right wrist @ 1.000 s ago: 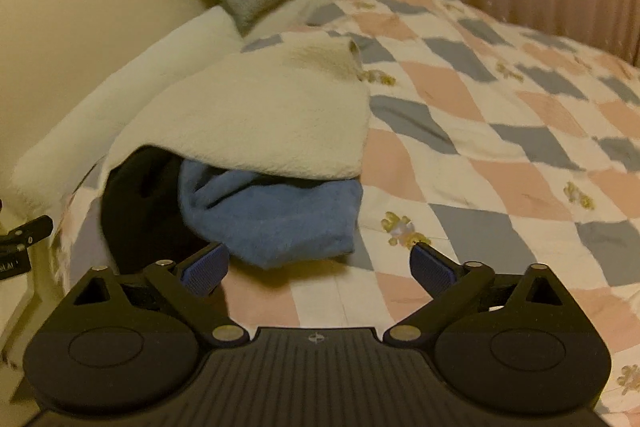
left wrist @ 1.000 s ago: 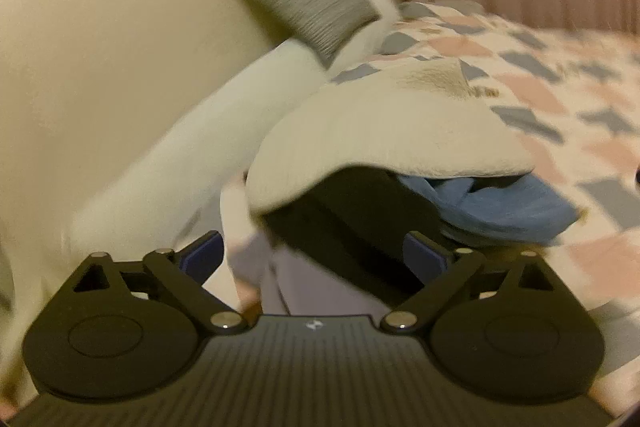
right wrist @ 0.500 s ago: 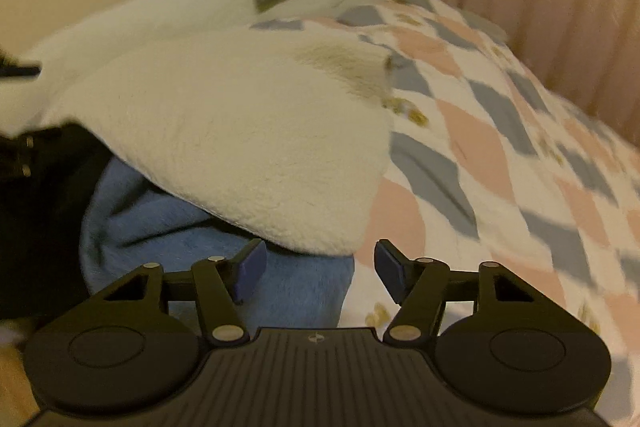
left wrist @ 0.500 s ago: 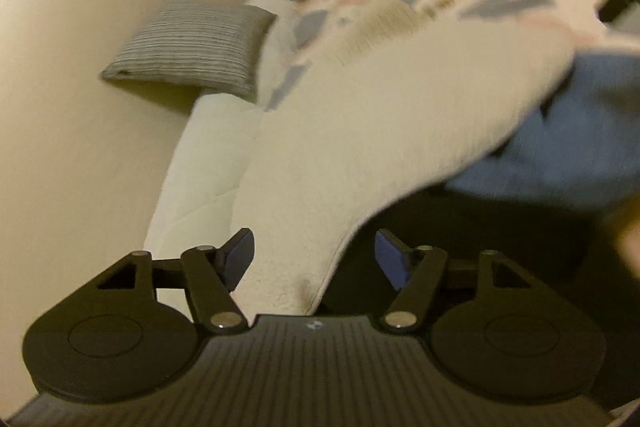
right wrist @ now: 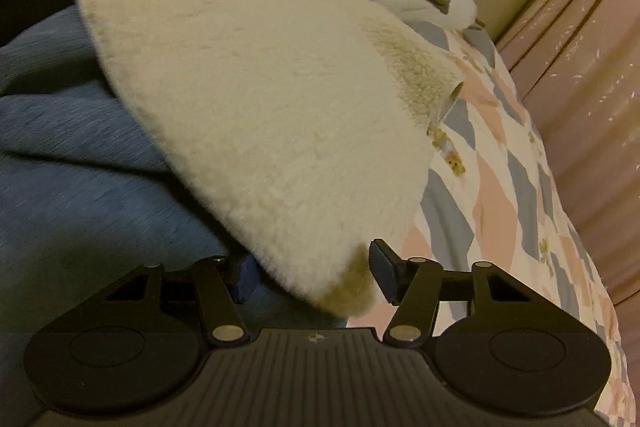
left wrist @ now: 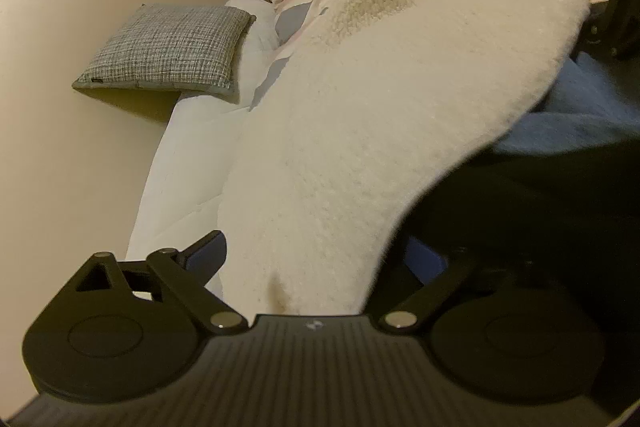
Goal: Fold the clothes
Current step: 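Close both grippers on the cream fleece vest edges, then lift the cream fleece vest up off the pile with both grippers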
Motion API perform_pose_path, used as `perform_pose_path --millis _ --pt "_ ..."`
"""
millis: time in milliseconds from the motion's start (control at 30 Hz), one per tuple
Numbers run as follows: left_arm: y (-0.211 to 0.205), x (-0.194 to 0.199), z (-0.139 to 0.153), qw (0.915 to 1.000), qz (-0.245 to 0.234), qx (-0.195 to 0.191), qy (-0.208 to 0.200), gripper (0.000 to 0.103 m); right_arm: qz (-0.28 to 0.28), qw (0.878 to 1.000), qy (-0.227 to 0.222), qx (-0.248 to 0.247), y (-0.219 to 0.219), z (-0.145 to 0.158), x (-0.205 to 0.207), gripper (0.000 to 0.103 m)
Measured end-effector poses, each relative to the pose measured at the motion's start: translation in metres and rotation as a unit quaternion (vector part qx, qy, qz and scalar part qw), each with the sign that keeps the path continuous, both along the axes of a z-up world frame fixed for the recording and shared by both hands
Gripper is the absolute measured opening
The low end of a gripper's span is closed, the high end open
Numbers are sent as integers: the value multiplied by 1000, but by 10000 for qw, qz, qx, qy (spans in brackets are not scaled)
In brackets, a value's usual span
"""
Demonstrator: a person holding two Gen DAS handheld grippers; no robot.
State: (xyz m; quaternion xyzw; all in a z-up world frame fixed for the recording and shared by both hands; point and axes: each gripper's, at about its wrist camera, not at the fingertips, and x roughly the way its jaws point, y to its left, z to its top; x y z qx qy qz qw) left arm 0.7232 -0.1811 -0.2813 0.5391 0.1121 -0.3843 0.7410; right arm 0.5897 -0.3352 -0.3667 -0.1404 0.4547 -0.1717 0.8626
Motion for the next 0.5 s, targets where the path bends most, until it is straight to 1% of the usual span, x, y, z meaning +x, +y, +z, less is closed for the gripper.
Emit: perform_pose_path --millis 33,100,133,167,200,267,333,433,500 --pt "-3 4 0 10000 -51 3 82 80 -25 10000 5 -34 -3 -1 3 46" --pt "-9 7 -6 9998 -40 167 98 28 -47 9999 -4 -92 -8 2 5 40" --pt "-12 9 -9 9996 -34 251 104 17 -40 9999 -39 -102 -9 5 4 36" --pt "-13 10 -11 9996 3 261 84 10 -32 9999 -74 -111 -10 8 4 20" --pt "-14 11 -13 9996 42 268 61 9 -25 9999 -109 -120 -12 11 3 12" --pt "-15 7 -3 9997 170 35 184 8 -64 9993 -275 -255 -10 25 -3 10" --pt "-12 -5 17 9990 206 -312 236 7 -191 9978 -527 -348 -11 42 -13 9" --pt "-8 -27 54 9966 187 -746 287 7 -638 9915 -1064 -393 -21 77 -36 8" --pt "-9 -46 79 9946 108 -997 281 7 -936 9841 -1462 -381 -28 103 -55 8"
